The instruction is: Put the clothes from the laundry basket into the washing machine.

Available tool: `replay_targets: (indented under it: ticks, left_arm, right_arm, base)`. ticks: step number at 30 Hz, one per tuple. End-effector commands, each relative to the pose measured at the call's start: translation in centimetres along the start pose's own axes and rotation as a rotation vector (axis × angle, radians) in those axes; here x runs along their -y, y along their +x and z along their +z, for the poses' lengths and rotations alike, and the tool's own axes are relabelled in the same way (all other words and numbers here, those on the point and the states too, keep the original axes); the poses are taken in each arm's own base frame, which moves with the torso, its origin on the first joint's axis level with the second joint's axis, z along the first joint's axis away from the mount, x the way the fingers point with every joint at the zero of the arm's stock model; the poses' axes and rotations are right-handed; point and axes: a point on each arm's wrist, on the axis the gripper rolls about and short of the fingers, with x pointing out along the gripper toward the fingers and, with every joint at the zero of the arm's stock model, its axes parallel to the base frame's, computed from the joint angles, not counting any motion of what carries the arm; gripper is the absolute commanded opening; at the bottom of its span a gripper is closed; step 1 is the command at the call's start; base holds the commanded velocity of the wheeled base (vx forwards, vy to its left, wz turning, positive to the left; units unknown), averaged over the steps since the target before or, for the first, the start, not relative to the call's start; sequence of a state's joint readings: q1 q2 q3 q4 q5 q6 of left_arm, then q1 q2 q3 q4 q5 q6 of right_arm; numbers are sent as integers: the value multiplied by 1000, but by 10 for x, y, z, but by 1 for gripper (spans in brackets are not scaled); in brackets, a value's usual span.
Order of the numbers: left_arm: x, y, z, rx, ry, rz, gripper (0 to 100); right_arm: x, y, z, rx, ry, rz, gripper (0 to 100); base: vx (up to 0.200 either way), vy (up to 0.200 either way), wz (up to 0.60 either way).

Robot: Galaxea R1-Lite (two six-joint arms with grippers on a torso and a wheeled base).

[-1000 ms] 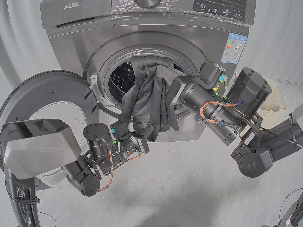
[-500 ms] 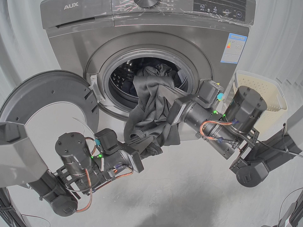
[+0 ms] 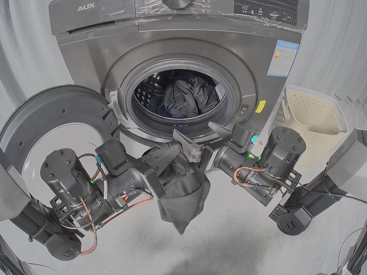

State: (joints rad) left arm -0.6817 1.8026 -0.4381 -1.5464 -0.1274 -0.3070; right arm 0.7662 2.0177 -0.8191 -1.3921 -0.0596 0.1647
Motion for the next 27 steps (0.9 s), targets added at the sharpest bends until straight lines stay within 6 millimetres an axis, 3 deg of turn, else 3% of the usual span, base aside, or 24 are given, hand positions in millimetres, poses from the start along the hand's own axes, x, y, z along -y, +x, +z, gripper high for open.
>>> replay_targets:
  ticks: [1,12,19,27]
  left_arm:
    - [-5,3,15,68,11,14,0]
    - [-13,6,23,105,22,41,0]
    - [-14,9,19,96,24,43,0]
    - [-18,21,20,129,25,92,0]
  right_arm:
    - [5,-6,-13,-53,-17,-12,100]
    - [19,-26,-34,-151,-72,-49,100]
    - [12,-20,-31,-131,-94,-20,100]
    - [-3,-7,-46,-134,-89,33,100]
  base:
    - [0,0,0]
    - [0,0,0]
    - [0,0,0]
    - [0,0,0]
